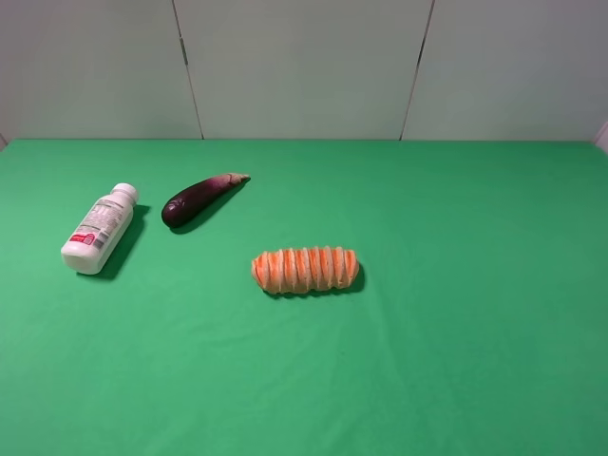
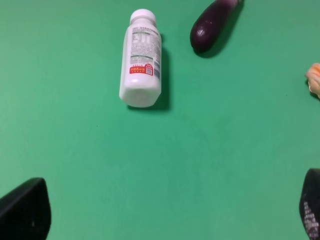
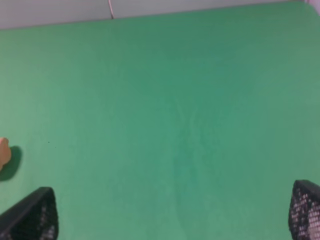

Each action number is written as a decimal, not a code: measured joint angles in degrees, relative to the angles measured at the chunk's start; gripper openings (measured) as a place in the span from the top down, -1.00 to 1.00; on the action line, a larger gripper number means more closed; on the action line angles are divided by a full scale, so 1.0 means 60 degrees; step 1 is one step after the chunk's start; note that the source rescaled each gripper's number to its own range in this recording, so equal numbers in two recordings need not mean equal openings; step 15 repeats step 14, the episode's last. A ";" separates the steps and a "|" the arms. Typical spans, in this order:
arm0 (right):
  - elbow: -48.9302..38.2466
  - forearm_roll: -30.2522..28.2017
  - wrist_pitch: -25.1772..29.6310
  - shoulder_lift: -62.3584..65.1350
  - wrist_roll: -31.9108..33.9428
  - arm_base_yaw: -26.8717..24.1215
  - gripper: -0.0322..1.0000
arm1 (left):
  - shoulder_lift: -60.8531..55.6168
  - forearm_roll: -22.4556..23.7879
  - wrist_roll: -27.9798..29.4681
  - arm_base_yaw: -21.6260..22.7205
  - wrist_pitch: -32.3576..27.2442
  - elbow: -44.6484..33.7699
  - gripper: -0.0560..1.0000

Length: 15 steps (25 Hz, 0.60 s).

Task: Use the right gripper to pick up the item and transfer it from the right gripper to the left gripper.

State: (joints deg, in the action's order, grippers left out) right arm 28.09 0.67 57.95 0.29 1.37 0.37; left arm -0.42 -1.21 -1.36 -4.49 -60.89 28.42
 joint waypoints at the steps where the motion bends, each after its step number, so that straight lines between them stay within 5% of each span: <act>1: 0.0000 0.0000 0.0000 0.0000 0.0000 0.0000 -1.00 | 0.0000 0.0000 0.0000 0.0000 0.0000 0.0000 -1.00; 15: 0.0000 0.0000 0.0004 0.0000 0.0000 0.0000 -1.00 | 0.0000 0.0063 -0.0036 0.0000 0.0000 0.0000 -1.00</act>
